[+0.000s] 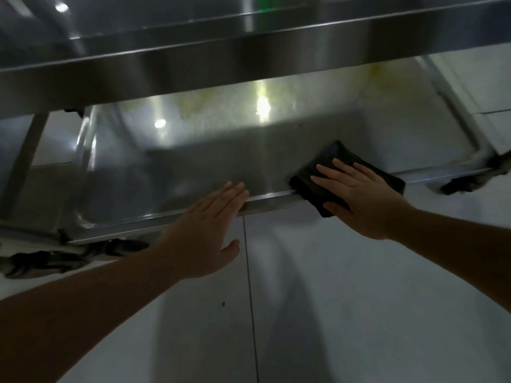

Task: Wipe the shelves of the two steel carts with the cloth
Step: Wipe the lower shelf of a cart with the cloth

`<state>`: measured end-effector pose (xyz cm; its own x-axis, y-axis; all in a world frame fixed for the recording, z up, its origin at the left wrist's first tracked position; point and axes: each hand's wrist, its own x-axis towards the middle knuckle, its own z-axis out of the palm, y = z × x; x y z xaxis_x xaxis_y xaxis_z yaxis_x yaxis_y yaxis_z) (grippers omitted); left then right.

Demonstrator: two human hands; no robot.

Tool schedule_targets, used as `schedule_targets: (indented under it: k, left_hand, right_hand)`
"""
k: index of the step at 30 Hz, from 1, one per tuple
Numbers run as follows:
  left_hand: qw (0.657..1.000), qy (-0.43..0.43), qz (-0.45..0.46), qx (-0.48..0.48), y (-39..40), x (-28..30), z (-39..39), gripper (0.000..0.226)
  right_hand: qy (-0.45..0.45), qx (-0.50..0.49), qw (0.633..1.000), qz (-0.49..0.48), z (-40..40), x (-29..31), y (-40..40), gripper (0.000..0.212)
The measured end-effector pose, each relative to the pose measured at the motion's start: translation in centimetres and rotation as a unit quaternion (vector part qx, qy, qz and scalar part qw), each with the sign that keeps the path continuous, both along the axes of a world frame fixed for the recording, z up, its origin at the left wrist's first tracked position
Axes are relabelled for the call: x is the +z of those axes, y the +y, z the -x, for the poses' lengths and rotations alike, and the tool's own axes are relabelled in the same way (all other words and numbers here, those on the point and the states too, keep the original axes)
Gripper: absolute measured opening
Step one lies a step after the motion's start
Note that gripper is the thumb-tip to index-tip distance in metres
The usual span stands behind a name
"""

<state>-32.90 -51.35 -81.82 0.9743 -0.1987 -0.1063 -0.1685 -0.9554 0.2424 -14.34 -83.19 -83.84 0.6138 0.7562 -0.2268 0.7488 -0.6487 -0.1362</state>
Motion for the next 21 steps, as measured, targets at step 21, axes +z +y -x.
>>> schedule_targets:
  k: [21]
  left_hand:
    - [0.992, -0.055, -0.073, -0.085, -15.2, -3.5, -12.2, 0.101]
  right_hand:
    - [-0.006, -0.365, 0.93, -0.028, -9.3, -1.4, -13.5, 0.071]
